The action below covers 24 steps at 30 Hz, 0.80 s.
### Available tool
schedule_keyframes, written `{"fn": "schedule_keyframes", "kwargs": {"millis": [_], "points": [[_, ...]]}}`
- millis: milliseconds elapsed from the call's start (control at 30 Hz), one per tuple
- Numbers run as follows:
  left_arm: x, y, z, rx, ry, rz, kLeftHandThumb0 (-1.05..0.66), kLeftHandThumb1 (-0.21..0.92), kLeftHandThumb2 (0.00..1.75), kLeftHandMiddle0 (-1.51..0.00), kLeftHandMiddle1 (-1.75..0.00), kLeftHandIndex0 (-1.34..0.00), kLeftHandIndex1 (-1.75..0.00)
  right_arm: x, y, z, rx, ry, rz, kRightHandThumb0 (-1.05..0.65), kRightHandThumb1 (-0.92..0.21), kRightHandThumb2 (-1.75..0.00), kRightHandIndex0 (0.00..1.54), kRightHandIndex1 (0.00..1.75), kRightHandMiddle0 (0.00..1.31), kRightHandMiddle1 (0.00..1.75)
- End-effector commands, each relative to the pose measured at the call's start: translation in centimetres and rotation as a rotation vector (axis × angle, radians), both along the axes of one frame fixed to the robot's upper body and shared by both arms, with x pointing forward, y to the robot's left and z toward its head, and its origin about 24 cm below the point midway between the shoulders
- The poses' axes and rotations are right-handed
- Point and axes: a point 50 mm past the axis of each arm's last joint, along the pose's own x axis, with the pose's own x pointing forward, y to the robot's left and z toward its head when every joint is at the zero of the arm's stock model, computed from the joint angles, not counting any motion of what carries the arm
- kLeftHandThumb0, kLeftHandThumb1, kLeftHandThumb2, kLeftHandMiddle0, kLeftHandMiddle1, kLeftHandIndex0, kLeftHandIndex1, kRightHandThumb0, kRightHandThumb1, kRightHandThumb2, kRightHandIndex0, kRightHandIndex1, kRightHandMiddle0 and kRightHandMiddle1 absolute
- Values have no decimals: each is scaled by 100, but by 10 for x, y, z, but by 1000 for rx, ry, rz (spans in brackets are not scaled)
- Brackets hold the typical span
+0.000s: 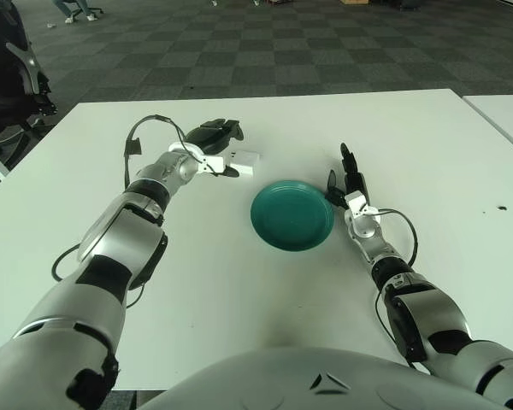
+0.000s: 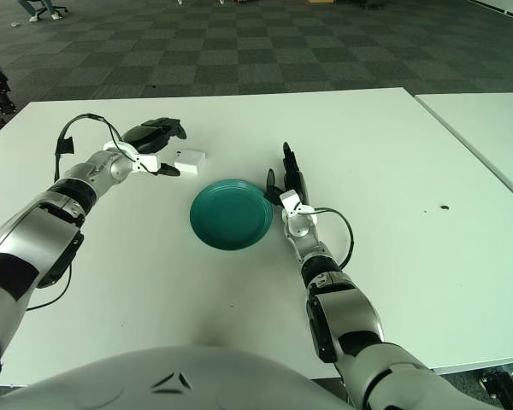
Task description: Put the charger into the plate.
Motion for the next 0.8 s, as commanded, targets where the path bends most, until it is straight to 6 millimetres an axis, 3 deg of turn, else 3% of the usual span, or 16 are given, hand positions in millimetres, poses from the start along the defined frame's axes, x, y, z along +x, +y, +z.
{"fn": "schedule_keyframes", "kwargs": {"millis": [0,167,767], "points": [[5,-2,6,37,3,7,-105,92,34,-8,0,-1,-115,-65,-4,-75,-27,415,-55,-105,-92,-115,0,0,4,3],[7,-5,6,57,7,23,-105,92,35,-5,0,0,-105,-64,-3,-75,-17,416,-56,-105,-92,-115,0,0,4,3],[12,-10,7,145,-65,111,-105,92,35,0,0,-8,-109,-62,3,-73,22,409,-56,-105,-92,-116,0,0,8,7]]}}
